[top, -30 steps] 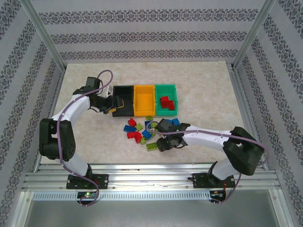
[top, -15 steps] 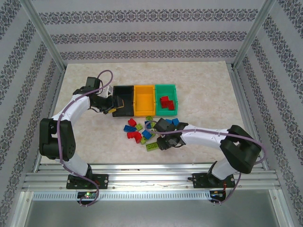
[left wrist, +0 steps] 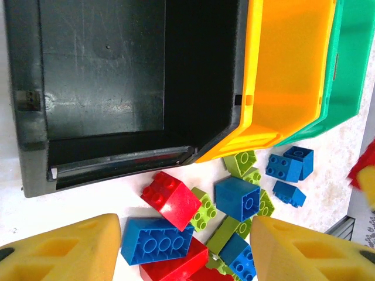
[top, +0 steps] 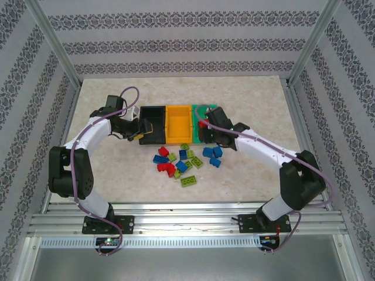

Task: Sort the legos into containers by color
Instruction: Place the lego in the container, then turn over the lego at the bottom-center of the table.

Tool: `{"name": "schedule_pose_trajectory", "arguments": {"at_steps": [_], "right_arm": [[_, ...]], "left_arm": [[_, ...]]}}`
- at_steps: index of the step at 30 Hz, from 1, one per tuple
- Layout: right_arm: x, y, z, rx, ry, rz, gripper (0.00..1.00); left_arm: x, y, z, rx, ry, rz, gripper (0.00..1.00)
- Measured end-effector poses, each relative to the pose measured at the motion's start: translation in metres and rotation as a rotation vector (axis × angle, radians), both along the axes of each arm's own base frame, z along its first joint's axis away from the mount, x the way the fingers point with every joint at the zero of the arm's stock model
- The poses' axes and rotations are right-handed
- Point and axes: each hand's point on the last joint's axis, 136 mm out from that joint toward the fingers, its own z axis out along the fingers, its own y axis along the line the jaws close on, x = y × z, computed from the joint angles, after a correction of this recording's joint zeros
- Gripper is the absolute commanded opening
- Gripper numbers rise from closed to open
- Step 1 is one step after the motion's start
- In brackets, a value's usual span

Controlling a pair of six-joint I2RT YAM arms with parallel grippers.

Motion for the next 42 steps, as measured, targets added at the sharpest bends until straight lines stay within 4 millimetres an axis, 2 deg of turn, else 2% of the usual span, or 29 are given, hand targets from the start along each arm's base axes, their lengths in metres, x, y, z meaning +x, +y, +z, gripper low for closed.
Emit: {"name": "schedule_pose_trajectory", "arguments": {"at_steps": [4,9,12,16,23,26,30,37,42], "right_arm": [[0.046,-0.007,0.002,0.021,-0.012,-0.059,0.39],[0.083,-0.013,-0.011,0.006,0.005,-0.088,0.4],[0.095,-0.012,-0.016,0.012,0.018,-0.086,0.42],[0.101,-0.009,-0.02,0.018,0.033,-0.077,0.51],[0.1,-0.007,-0.022,0.031,0.045,-0.065,0.51],[0.092,-0.005,-0.025,0.025,0.052,-0.053,0.52],[0.065,0.005,-0.025,0.004,0.063,-0.001,0.52],[0.009,0.042,-0.009,-0.004,0.036,0.129,0.52],[-0.031,0.068,-0.009,-0.036,0.03,0.247,0.52]], "left_arm": [[0.001,0.003,0.0,0.0,0.0,0.009,0.6],[0.001,0.004,0.0,0.0,0.0,0.011,0.6],[0.001,0.004,0.0,0.0,0.0,0.011,0.6],[0.001,0.004,0.0,0.0,0.0,0.011,0.6],[0.001,0.004,0.0,0.0,0.0,0.011,0.6],[0.001,0.004,0.0,0.0,0.0,0.011,0.6],[0.001,0.004,0.0,0.0,0.0,0.011,0.6],[0.001,0.004,0.0,0.0,-0.001,0.011,0.6],[0.001,0.004,0.0,-0.001,0.0,0.011,0.6]]}}
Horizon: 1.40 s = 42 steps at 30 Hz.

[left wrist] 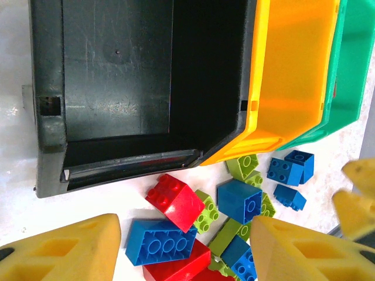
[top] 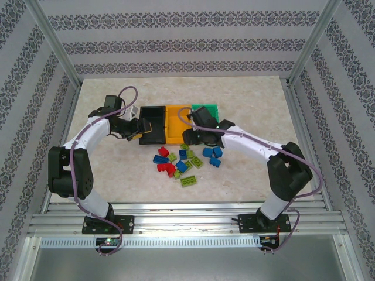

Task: Sort the legos into containers by color
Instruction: Turn over the lego at the bottom-center of the table.

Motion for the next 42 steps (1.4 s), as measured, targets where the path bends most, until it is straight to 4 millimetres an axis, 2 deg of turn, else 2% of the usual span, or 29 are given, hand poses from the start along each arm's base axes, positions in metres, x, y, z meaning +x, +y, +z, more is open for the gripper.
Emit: {"name": "schedule_pose_trajectory", "arguments": {"at_steps": [10,14,18,24,28,35,42], "right_arm": [[-0.079,0.052,-0.016,-0.014,0.057,0.208,0.53],[-0.099,0.069,-0.021,-0.005,0.08,0.247,0.52],[-0.113,0.077,-0.038,-0.035,0.116,0.269,0.52],[-0.112,0.089,-0.036,-0.027,0.117,0.27,0.52],[-0.112,0.089,-0.045,-0.049,0.137,0.261,0.52],[-0.111,0.09,-0.047,-0.067,0.131,0.246,0.52],[-0.113,0.101,-0.048,-0.079,0.137,0.257,0.52]], "left_arm": [[0.0,0.0,0.0,0.001,0.0,0.0,0.6],[0.0,0.0,0.0,0.001,0.0,0.0,0.6],[0.0,0.0,0.0,0.001,0.0,0.0,0.6],[0.0,0.0,0.0,0.001,0.0,0.0,0.6],[0.0,0.001,0.0,0.0,0.0,0.002,0.6],[0.001,0.005,0.0,0.001,0.0,0.013,0.6],[0.001,0.005,0.0,0.001,0.0,0.014,0.6]]}}
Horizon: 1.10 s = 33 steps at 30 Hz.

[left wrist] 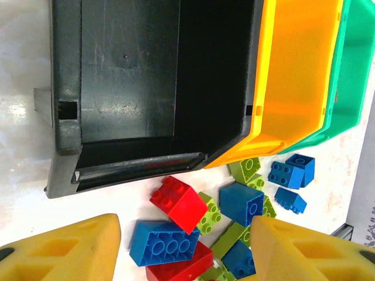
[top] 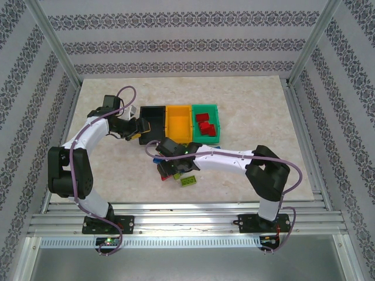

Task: Sort the legos into containers by color
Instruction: Turn over the lego at the bottom-center of the table.

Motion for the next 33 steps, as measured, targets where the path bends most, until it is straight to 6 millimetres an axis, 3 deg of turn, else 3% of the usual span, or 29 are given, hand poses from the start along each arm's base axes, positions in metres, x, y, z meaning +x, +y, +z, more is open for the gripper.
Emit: {"name": "schedule_pose_trajectory", "arguments": {"at_steps": [6,15,26,33], "right_arm": [[-0.012,0.01,-0.007,-0.039,0.003,0.042,0.54],[-0.019,0.0,-0.024,-0.173,-0.013,0.086,0.59],[-0.023,0.027,-0.028,-0.191,-0.036,0.167,0.6],[-0.025,0.029,-0.03,-0.202,-0.037,0.187,0.66]], "left_arm": [[0.001,0.002,0.0,0.0,0.0,0.006,0.6],[0.002,0.008,0.001,-0.008,-0.001,0.023,0.6],[0.008,0.019,0.007,-0.032,-0.025,0.056,0.6],[0.007,0.018,0.009,-0.043,-0.026,0.054,0.6]]}}
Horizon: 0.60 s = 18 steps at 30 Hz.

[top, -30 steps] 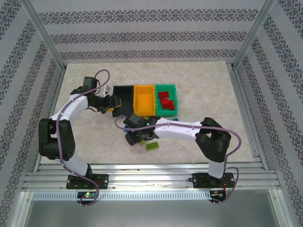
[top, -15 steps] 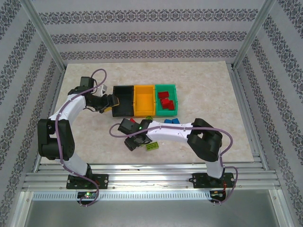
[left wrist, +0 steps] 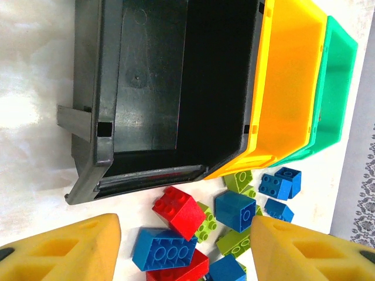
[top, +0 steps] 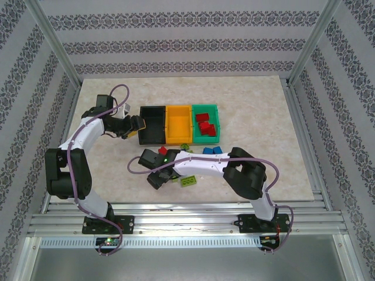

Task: Sort the legos into containers by color
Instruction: Turn over the lego at the bottom-center of the table.

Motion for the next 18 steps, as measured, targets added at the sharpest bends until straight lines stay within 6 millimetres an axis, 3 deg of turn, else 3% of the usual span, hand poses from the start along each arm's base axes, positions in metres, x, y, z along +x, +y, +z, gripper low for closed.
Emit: {"name": "schedule_pose_trajectory", "arguments": {"at_steps": [11,18], "right_arm": [[0.004,-0.012,-0.01,-0.078,-0.018,-0.033,0.7],[0.008,-0.006,-0.015,-0.097,-0.017,-0.041,0.71]], "left_arm": [[0.0,-0.001,0.004,-0.005,-0.012,-0.003,0.6],[0.0,-0.001,0.004,-0.005,-0.012,-0.003,0.6]]}}
